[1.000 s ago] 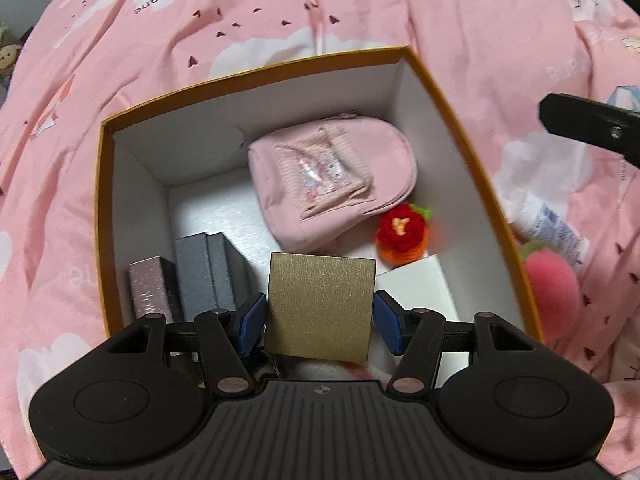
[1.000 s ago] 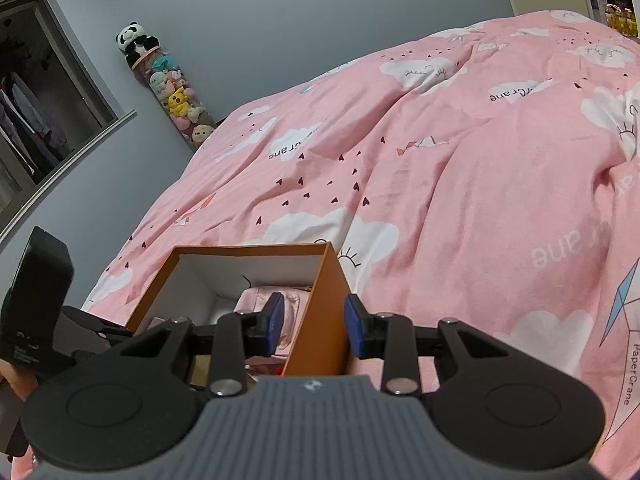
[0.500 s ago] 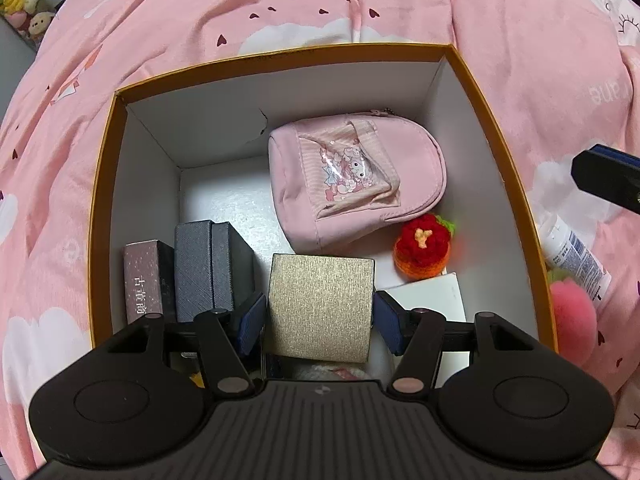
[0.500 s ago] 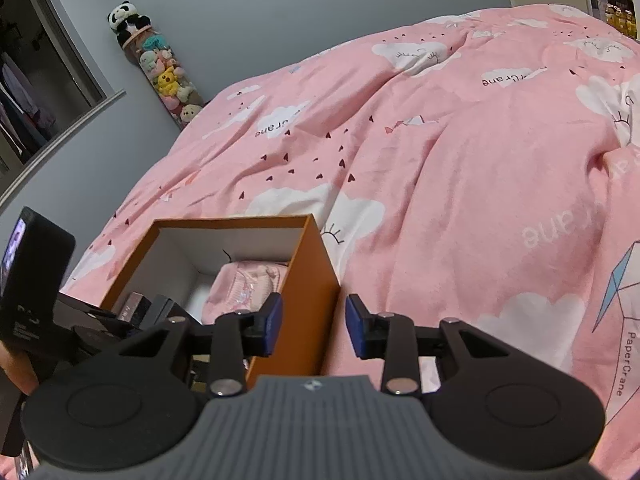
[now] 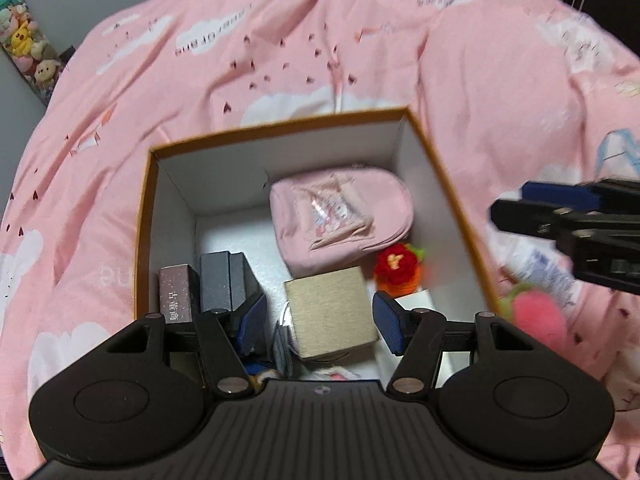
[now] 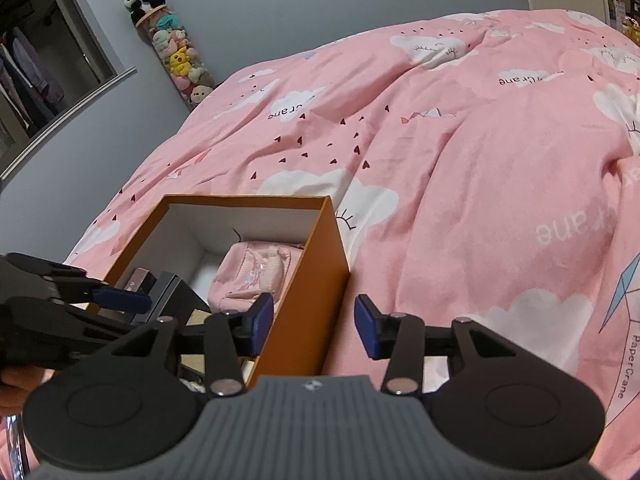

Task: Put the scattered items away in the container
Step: 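Move both grippers out of the box toward the pompom and lotion tube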

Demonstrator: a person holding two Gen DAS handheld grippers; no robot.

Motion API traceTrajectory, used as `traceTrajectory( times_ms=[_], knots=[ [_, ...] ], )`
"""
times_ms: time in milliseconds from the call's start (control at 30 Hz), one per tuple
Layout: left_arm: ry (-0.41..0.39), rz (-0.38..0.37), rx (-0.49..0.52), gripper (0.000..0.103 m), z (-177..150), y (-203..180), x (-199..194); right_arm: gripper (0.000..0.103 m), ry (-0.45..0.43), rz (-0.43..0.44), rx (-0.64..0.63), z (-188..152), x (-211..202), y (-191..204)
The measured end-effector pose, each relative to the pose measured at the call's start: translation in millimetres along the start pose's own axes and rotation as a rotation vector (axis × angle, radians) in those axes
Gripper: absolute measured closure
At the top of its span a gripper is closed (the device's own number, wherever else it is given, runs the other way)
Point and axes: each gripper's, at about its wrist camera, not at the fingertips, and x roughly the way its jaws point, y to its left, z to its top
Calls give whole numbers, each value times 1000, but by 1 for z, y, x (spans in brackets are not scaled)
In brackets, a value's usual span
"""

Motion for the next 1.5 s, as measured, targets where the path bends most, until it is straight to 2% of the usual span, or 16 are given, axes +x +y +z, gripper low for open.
traceTrajectory(
  times_ms=[100, 133, 333, 467, 667, 800, 933, 1100, 1233, 1333, 1500],
  knots=[
    [-70, -1, 13, 34, -7, -9, -18, 52, -6, 5, -11, -3, -4, 0],
    [-100, 9, 19, 34, -11, -13, -25, 48, -12, 7, -16, -4, -6, -1],
    [-268, 54, 7, 34, -30, -36, -54, 37, -56, 9, -103, -16, -22, 6],
    [-328, 30, -42, 35, -42, -51, -63, 29, -75, 30, -144, -23, -35, 6],
    [-385, -10, -38, 36, -60, -74, -65, 28, -85, -2, -156, -36, -48, -4],
    [-406, -49, -21, 36, -65, -88, -64, 28, -80, -60, -116, -42, -54, -19],
    [-418, -40, 7, 36, -66, -102, -59, 28, -58, -141, -110, -48, -60, -33],
    [-399, -84, 50, 38, -66, -121, -52, 28, -44, -218, -63, -57, -67, -57],
    [-387, -77, 100, 38, -67, -136, -45, 28, -54, -267, 8, -59, -71, -78],
    [-349, -62, 123, 38, -68, -145, -35, 28, -52, -280, 26, -61, -69, -85],
    [-273, -71, 93, 38, -72, -151, -18, 28, -40, -276, 28, -68, -62, -88]
  ],
)
